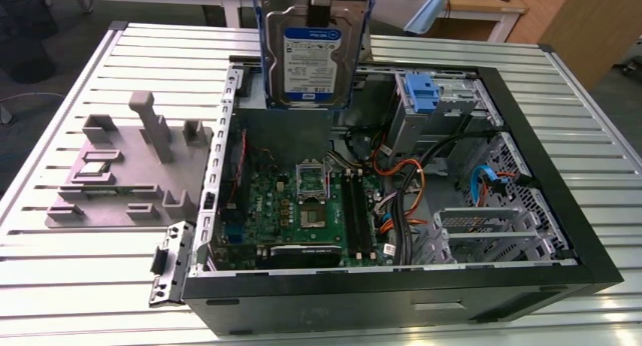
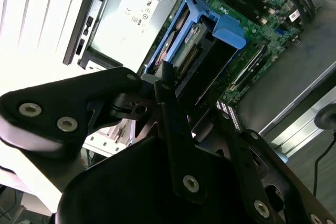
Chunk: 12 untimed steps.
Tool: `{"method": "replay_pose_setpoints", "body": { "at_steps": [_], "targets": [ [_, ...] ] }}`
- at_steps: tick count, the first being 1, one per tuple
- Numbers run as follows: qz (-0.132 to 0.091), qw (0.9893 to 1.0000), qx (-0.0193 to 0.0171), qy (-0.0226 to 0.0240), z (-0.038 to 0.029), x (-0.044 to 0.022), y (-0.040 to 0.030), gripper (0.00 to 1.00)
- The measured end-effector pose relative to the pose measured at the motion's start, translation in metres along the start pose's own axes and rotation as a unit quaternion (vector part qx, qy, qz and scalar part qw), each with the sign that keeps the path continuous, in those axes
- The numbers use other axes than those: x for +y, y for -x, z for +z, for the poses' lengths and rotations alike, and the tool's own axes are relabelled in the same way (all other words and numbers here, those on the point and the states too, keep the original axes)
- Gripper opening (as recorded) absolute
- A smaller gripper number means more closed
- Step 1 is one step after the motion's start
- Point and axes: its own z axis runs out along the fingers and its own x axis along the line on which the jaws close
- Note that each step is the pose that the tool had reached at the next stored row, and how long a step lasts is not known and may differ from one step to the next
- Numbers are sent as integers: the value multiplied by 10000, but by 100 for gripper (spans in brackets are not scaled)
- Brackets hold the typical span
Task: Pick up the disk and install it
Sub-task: 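Pick up the disk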
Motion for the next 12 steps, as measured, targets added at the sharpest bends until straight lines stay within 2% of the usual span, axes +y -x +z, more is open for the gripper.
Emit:
{"method": "replay_pose_setpoints", "body": {
  "at_steps": [7, 12],
  "targets": [
    [0, 10000, 0, 7, -9, -268, 1, 35],
    [1, 10000, 0, 9, -14, -410, -1, 35]
  ]
}}
